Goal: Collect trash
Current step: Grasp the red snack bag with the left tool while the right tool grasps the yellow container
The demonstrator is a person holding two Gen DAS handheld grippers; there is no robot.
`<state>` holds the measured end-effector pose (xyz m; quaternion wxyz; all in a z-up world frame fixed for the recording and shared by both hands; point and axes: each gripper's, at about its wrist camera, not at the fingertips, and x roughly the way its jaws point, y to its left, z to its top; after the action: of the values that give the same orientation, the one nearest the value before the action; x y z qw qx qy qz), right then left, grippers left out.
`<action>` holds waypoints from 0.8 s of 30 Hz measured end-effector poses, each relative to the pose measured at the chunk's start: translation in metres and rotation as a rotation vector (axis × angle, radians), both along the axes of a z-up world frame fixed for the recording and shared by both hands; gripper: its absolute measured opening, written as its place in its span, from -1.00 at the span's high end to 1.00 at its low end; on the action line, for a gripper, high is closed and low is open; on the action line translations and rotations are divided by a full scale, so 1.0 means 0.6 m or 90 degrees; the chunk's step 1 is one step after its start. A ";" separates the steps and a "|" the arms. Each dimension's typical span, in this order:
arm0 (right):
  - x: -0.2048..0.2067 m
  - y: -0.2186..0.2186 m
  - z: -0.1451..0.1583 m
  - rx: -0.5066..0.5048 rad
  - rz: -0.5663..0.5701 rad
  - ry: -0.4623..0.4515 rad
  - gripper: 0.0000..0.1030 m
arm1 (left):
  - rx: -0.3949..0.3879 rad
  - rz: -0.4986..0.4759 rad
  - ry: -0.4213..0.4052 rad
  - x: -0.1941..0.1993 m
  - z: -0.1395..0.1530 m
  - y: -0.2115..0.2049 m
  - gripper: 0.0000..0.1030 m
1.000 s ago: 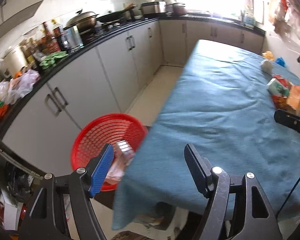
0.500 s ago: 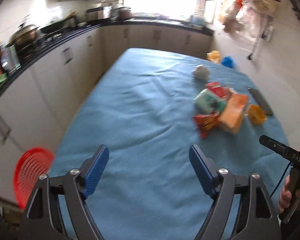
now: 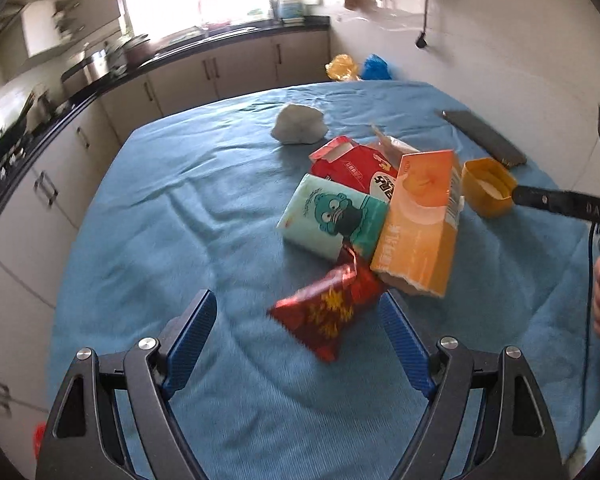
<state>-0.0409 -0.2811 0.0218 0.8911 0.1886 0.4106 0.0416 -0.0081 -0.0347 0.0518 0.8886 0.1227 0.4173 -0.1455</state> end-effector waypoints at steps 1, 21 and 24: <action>0.008 -0.001 -0.002 -0.011 -0.003 0.004 -0.40 | 0.007 -0.009 0.001 0.008 -0.004 -0.005 -0.60; 0.055 -0.002 -0.028 -0.030 -0.026 0.027 0.76 | -0.026 -0.047 0.072 -0.003 -0.034 -0.030 0.25; 0.043 -0.003 -0.025 -0.022 -0.033 0.022 0.80 | -0.044 -0.028 0.069 -0.025 -0.023 -0.019 0.25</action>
<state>-0.0149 -0.2831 0.0067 0.8876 0.1846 0.4219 0.0084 -0.0231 -0.0463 0.0380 0.8649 0.0934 0.4567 -0.1859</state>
